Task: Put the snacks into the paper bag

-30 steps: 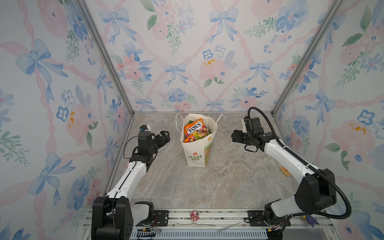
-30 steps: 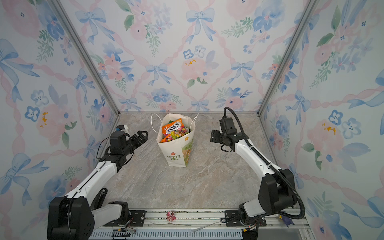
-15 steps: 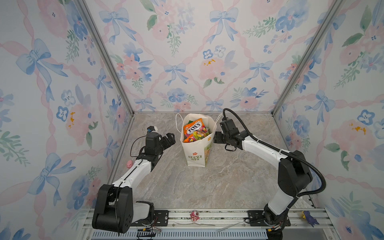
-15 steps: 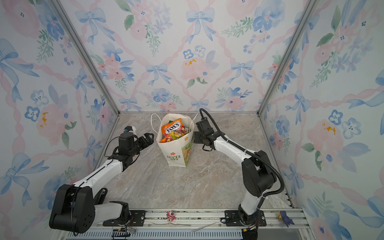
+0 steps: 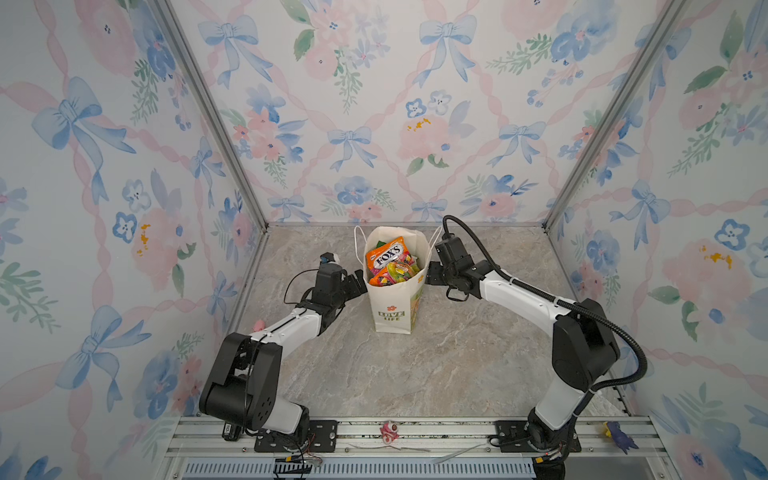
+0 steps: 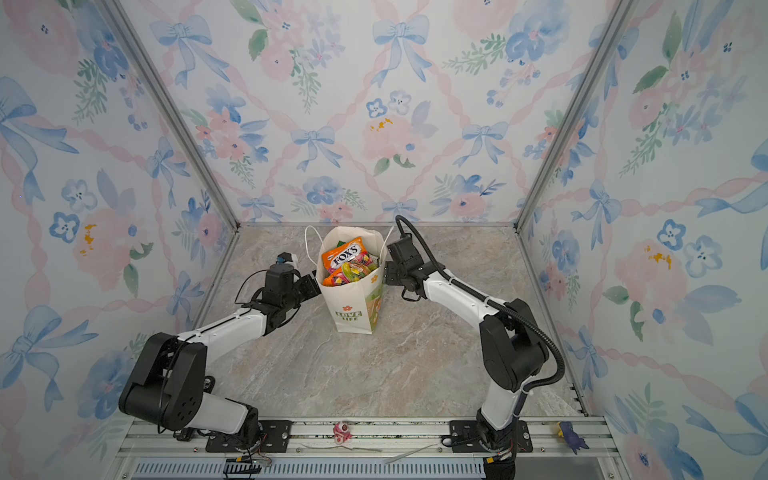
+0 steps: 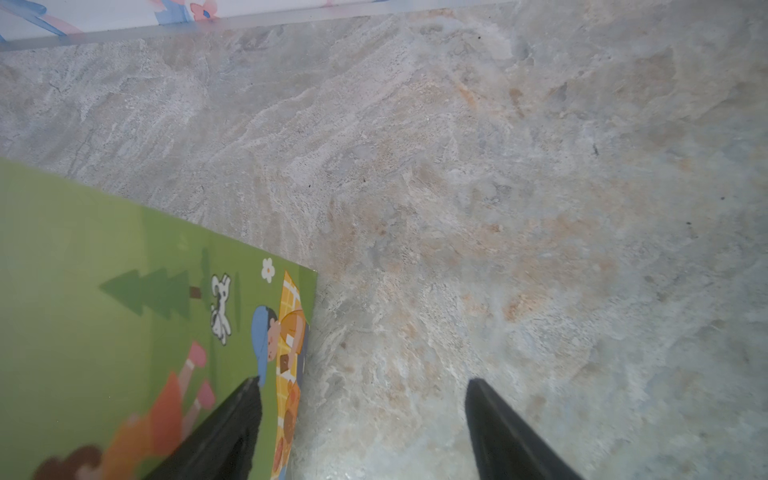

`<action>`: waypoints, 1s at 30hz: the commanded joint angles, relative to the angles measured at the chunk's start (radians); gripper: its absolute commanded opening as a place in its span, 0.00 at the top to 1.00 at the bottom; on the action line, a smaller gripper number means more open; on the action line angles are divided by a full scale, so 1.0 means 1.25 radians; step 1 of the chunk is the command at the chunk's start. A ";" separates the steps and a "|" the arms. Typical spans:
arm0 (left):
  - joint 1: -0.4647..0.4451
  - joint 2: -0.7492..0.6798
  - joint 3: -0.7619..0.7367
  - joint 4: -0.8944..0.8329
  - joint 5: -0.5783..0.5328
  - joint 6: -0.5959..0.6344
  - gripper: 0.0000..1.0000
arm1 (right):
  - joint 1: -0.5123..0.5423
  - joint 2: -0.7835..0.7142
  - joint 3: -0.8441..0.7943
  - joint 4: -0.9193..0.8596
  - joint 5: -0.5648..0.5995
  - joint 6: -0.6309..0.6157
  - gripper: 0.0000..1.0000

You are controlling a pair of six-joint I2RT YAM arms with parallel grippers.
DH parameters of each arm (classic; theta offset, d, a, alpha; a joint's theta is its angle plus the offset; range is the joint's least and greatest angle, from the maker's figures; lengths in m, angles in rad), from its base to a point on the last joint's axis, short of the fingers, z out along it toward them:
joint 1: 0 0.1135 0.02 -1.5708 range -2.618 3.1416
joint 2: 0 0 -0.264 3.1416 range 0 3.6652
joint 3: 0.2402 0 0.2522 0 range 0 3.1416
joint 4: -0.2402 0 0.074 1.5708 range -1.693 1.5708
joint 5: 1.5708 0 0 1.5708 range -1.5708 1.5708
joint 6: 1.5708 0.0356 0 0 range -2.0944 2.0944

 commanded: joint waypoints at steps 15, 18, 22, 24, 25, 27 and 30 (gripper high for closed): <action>-0.078 0.029 0.054 0.023 -0.036 0.025 0.02 | 0.069 0.055 0.076 -0.039 0.045 -0.021 0.21; -0.072 -0.002 0.049 -0.002 -0.060 0.040 0.02 | 0.037 0.013 0.047 -0.049 0.051 -0.031 0.21; -0.046 -0.040 0.035 -0.027 -0.060 0.042 0.02 | -0.001 -0.037 0.025 -0.065 0.039 -0.057 0.21; -0.027 -0.062 0.031 -0.043 -0.062 0.044 0.02 | -0.008 -0.053 0.025 -0.084 0.043 -0.075 0.21; -0.019 -0.071 0.031 -0.051 -0.067 0.048 0.02 | -0.011 -0.060 0.025 -0.091 0.045 -0.079 0.21; 0.001 -0.093 0.032 -0.064 -0.072 0.059 0.02 | -0.016 -0.078 0.017 -0.095 0.044 -0.088 0.21; 0.027 -0.114 0.038 -0.077 -0.062 0.063 0.02 | -0.025 -0.092 0.020 -0.111 0.047 -0.106 0.20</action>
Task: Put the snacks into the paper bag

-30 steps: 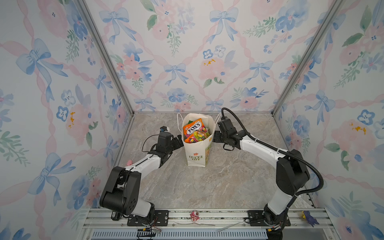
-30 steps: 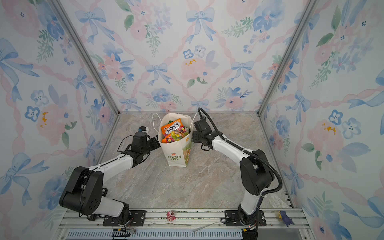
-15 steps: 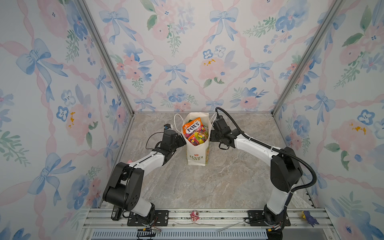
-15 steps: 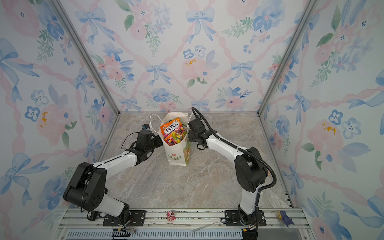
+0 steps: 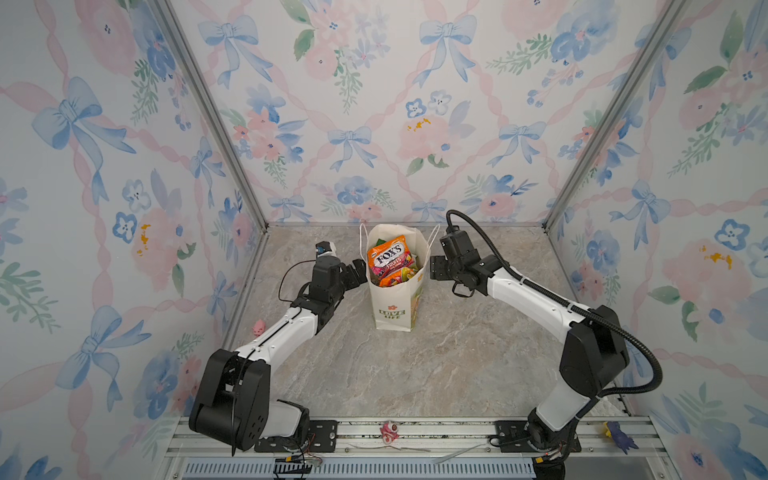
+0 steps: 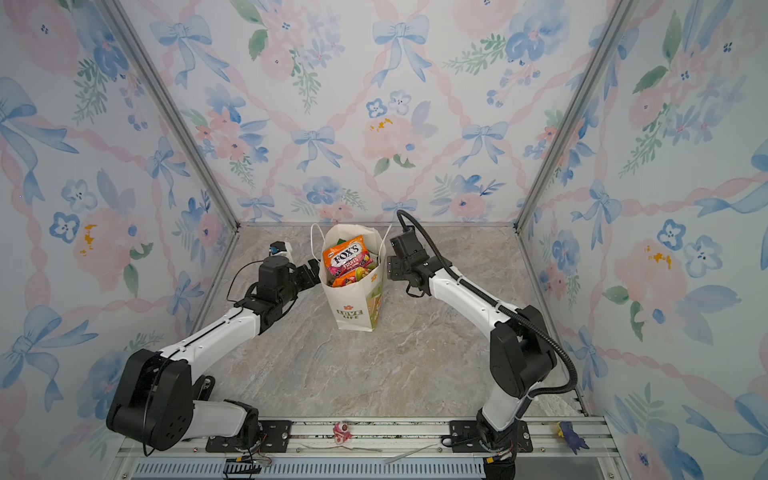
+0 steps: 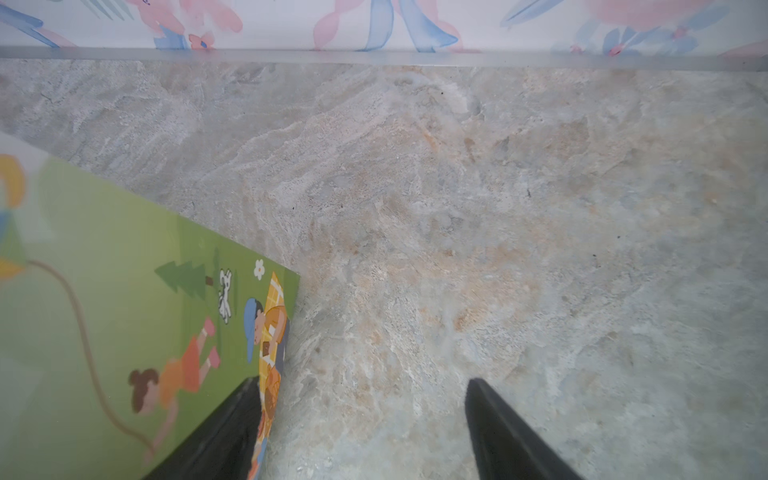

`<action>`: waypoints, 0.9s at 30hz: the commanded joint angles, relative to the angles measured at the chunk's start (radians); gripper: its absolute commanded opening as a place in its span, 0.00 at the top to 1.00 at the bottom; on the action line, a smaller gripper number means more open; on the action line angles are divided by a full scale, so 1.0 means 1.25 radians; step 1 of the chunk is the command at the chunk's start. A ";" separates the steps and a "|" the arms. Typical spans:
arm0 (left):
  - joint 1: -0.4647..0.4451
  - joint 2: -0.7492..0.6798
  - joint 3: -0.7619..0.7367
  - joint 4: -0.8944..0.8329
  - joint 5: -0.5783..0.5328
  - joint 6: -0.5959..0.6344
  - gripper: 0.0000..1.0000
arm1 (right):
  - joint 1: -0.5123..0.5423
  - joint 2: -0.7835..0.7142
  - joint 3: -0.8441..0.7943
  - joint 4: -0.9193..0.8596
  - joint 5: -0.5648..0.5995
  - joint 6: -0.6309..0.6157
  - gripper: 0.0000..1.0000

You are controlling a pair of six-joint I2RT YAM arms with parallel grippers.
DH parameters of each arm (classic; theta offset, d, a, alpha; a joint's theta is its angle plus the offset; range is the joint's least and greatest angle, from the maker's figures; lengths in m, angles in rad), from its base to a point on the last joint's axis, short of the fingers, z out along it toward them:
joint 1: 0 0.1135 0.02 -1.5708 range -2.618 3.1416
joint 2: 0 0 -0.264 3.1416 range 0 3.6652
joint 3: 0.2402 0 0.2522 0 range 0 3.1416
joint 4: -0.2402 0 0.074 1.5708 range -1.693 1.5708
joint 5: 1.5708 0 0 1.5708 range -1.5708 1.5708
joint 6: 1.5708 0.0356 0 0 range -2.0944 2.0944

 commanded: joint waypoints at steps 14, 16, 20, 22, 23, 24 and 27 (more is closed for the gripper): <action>0.066 -0.124 -0.003 -0.075 -0.075 0.104 0.02 | -0.189 -0.174 -0.057 -0.050 -0.209 -0.244 0.20; 0.070 -0.143 -0.009 -0.067 -0.100 0.121 0.02 | -0.229 -0.198 -0.075 -0.028 -0.250 -0.267 0.20; 0.080 -0.165 -0.017 -0.043 -0.134 0.163 0.02 | -0.300 -0.225 -0.117 0.031 -0.311 -0.304 0.20; 0.086 -0.172 -0.038 0.001 -0.143 0.190 0.02 | -0.331 -0.220 -0.135 0.055 -0.339 -0.319 0.19; 0.088 -0.174 -0.053 0.025 -0.154 0.202 0.02 | -0.342 -0.213 -0.143 0.065 -0.344 -0.330 0.19; 0.091 -0.177 -0.078 0.052 -0.156 0.220 0.02 | -0.351 -0.204 -0.152 0.075 -0.353 -0.341 0.19; 0.100 -0.174 -0.115 0.107 -0.153 0.253 0.02 | -0.370 -0.184 -0.209 0.159 -0.373 -0.377 0.17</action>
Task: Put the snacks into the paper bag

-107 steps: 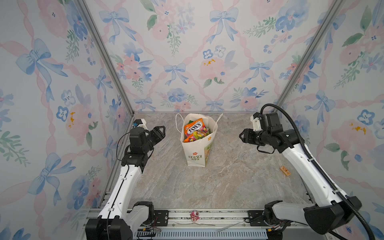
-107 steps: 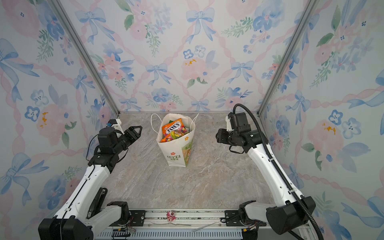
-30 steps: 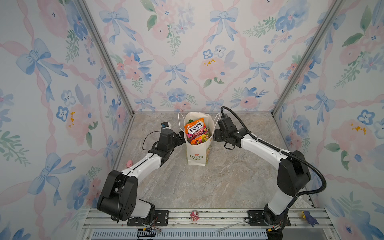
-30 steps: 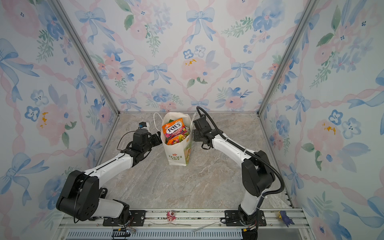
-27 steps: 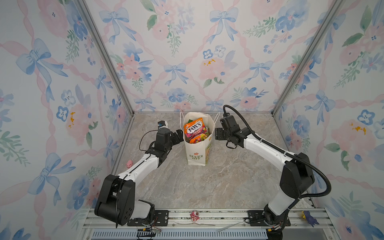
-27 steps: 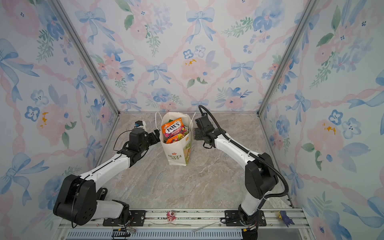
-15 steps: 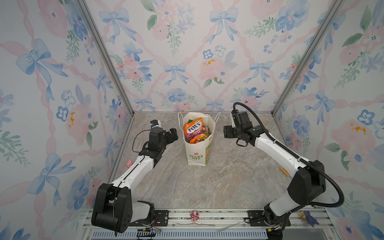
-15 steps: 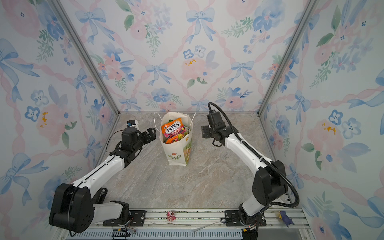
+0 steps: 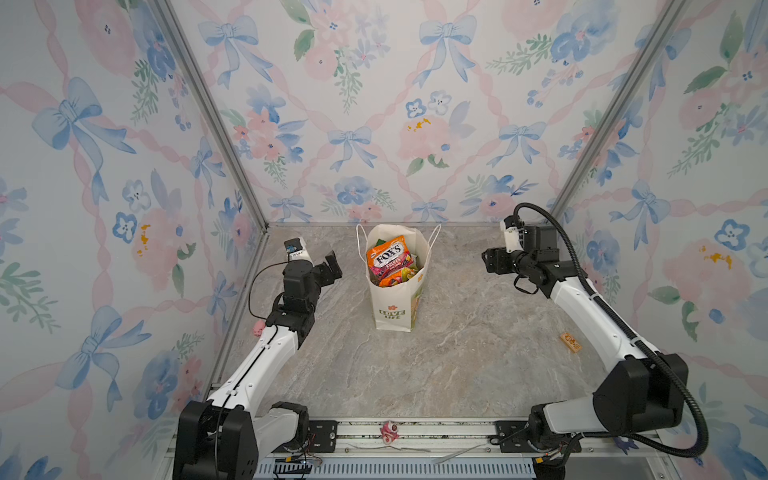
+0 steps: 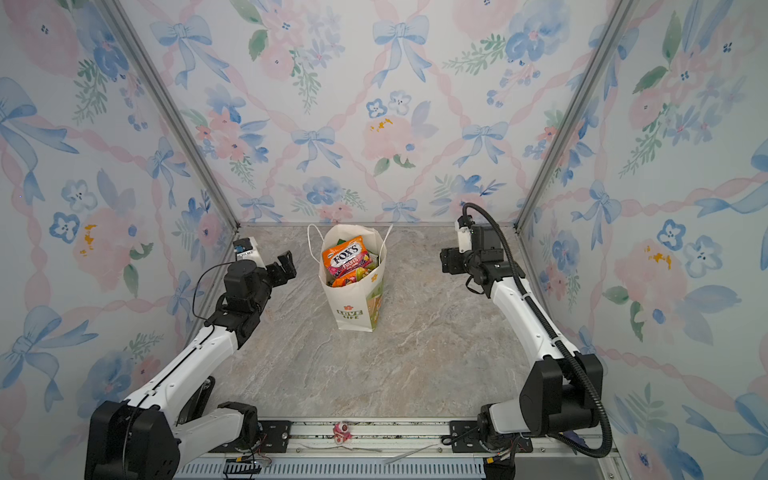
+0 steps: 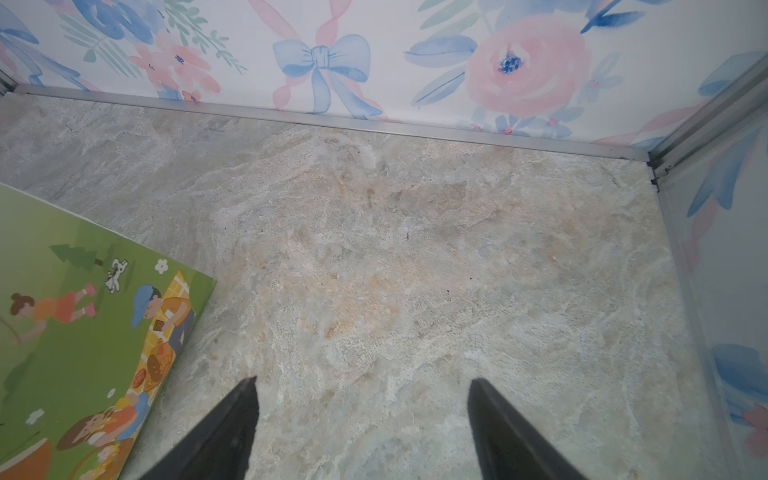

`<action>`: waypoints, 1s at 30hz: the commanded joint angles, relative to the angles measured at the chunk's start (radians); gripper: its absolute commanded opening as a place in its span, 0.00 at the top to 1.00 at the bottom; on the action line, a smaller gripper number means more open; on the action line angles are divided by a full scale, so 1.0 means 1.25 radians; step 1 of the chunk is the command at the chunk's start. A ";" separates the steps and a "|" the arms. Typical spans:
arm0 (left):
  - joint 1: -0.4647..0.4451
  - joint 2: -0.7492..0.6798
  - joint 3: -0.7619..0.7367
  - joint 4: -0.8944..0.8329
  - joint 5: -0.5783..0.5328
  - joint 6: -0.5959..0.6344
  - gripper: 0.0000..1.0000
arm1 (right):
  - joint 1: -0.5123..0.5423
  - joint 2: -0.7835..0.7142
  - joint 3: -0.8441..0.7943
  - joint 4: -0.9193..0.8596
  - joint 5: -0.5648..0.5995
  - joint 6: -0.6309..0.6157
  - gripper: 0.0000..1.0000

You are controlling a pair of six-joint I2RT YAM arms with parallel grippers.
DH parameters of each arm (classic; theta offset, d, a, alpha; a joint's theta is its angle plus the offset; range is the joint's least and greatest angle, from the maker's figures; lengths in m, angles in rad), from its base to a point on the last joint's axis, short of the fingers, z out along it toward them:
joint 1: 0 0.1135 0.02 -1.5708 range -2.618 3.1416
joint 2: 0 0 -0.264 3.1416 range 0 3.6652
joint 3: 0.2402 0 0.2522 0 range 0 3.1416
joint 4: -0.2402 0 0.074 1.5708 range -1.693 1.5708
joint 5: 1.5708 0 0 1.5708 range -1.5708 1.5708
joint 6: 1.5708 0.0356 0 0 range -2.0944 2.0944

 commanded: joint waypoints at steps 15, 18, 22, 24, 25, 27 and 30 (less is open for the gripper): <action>0.044 0.041 -0.136 0.210 -0.088 0.170 0.02 | -0.062 0.093 -0.267 0.447 -0.094 -0.021 0.14; 0.069 0.051 -0.158 0.235 -0.086 0.174 0.02 | -0.066 0.096 -0.276 0.445 -0.091 -0.012 0.13; 0.099 0.067 -0.178 0.259 -0.075 0.194 0.02 | -0.075 0.062 -0.313 0.459 -0.095 -0.008 0.12; 0.115 0.080 -0.202 0.300 -0.059 0.203 0.02 | -0.093 0.040 -0.343 0.487 -0.114 0.008 0.07; 0.122 0.084 -0.211 0.314 -0.050 0.204 0.02 | -0.102 0.030 -0.357 0.501 -0.126 0.018 0.03; 0.135 0.096 -0.232 0.347 -0.039 0.204 0.02 | -0.126 0.009 -0.387 0.522 -0.147 0.026 0.03; 0.147 0.112 -0.262 0.391 -0.032 0.197 0.02 | -0.142 -0.007 -0.435 0.552 -0.131 0.024 0.04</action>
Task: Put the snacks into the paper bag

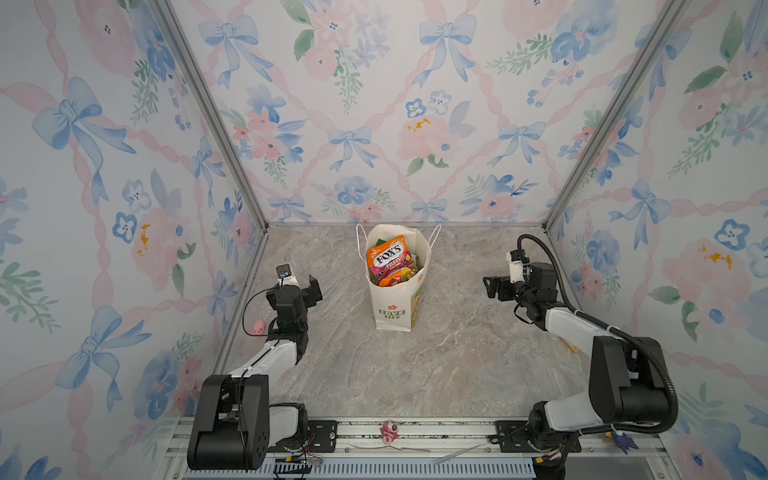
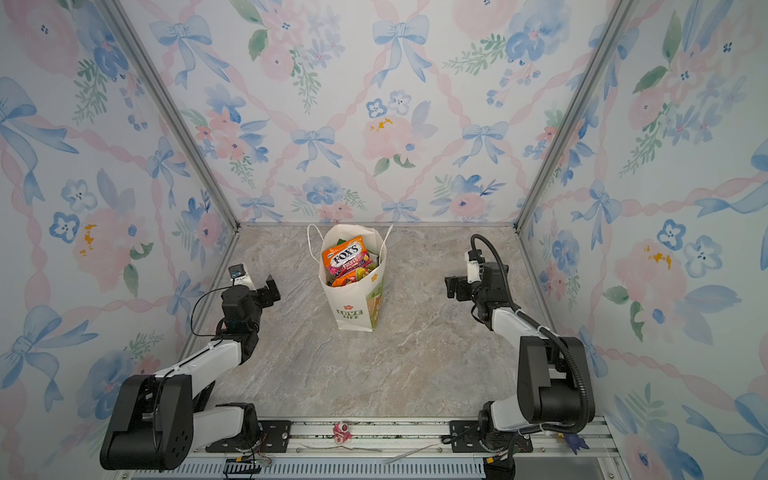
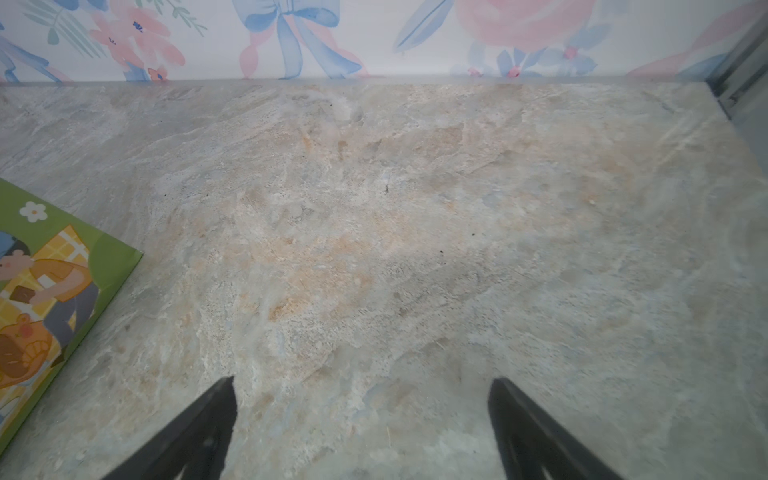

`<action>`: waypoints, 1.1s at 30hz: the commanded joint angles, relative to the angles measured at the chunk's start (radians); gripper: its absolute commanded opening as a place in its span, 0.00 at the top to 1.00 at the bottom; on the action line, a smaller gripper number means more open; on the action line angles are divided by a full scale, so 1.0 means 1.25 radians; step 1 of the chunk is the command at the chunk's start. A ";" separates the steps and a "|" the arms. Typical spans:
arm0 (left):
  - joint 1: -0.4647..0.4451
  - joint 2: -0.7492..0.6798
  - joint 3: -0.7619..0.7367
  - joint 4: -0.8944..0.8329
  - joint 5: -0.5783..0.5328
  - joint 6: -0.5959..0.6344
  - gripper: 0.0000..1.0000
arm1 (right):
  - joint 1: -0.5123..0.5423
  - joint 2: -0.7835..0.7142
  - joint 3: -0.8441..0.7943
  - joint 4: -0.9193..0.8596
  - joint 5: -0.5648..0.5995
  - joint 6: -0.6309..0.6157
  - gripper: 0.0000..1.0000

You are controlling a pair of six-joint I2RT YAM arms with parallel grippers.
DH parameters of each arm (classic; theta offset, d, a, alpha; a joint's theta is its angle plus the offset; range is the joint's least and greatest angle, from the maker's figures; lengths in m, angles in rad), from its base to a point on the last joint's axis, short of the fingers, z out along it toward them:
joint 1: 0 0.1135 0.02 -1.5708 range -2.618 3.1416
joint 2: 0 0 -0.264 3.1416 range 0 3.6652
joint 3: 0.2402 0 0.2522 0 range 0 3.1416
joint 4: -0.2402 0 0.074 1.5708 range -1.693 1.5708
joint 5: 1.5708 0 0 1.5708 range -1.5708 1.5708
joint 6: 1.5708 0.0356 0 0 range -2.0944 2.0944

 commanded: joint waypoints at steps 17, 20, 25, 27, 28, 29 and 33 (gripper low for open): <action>0.033 0.114 -0.081 0.258 0.142 0.046 0.02 | 0.016 0.045 -0.156 0.328 0.142 0.024 0.03; 0.033 0.139 -0.079 0.271 0.159 0.050 0.02 | 0.022 0.044 -0.171 0.353 0.171 0.026 0.03; 0.029 0.181 -0.098 0.344 0.209 0.073 0.02 | 0.044 0.068 -0.223 0.470 0.233 0.024 0.04; 0.022 0.196 -0.128 0.403 0.216 0.082 0.02 | 0.044 0.071 -0.229 0.480 0.236 0.024 0.03; 0.021 0.217 -0.144 0.456 0.213 0.082 0.02 | 0.043 0.071 -0.229 0.479 0.235 0.023 0.03; 0.021 0.250 -0.156 0.521 0.218 0.084 0.02 | 0.044 0.072 -0.229 0.482 0.236 0.023 0.03; 0.021 0.247 -0.164 0.526 0.211 0.083 0.02 | 0.044 0.072 -0.229 0.481 0.236 0.024 0.04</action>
